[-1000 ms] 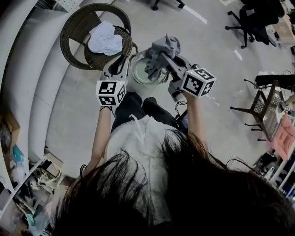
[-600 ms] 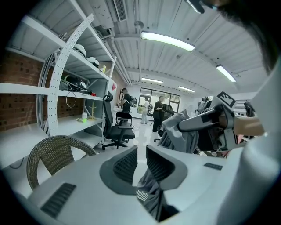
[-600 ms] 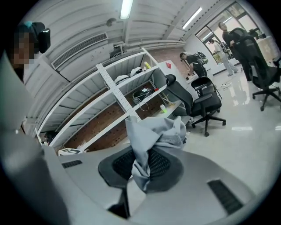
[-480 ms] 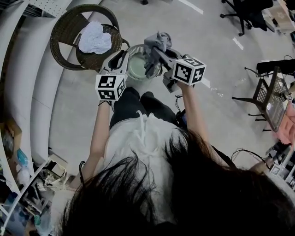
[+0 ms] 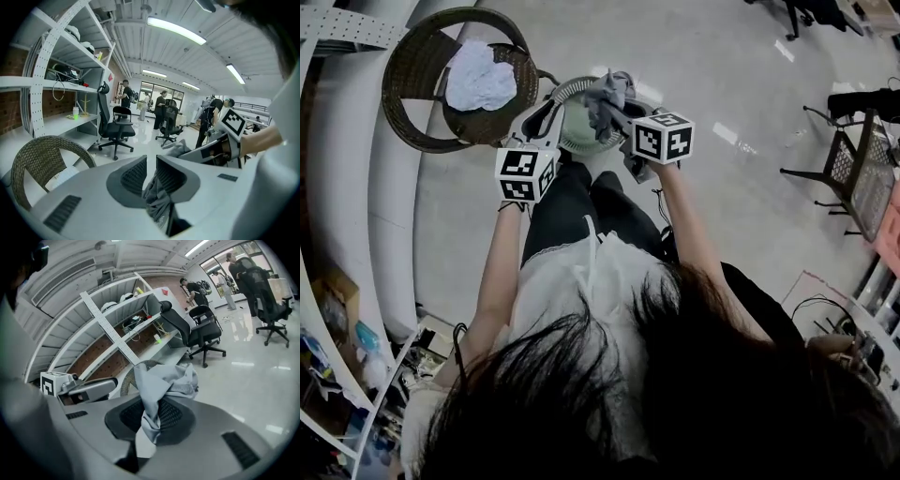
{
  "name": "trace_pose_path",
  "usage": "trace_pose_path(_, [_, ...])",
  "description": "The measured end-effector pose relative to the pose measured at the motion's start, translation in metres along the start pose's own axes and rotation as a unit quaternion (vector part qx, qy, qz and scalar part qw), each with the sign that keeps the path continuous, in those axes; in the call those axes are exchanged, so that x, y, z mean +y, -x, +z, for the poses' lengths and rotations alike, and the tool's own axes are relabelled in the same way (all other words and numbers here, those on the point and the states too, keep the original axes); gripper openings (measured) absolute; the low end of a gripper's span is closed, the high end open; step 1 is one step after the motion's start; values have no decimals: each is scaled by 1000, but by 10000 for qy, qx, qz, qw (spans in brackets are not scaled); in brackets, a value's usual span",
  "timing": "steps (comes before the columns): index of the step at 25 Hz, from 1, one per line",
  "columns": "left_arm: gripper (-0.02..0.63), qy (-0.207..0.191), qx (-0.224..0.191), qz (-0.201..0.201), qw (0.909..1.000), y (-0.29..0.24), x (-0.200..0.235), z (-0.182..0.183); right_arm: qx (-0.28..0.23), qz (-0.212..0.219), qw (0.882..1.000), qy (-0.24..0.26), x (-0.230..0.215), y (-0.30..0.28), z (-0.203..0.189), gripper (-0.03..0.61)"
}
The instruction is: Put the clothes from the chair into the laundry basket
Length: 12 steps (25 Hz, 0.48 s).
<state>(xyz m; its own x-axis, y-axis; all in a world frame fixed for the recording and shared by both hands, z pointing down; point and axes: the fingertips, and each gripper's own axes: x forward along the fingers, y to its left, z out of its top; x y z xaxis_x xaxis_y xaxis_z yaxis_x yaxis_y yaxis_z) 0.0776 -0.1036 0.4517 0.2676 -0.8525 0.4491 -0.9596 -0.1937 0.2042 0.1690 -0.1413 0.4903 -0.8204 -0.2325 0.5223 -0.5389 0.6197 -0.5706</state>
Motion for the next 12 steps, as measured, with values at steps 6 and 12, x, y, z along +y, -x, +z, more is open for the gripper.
trace_pose_path(6, [74,-134,464,-278,9984,-31,17,-35,413,-462,9971,-453,-51,-41,-42,51])
trace_pose_path(12, [74,61,663,-207,9976,-68,54,-62,940,-947,9884,-726,-112,-85,-85,51])
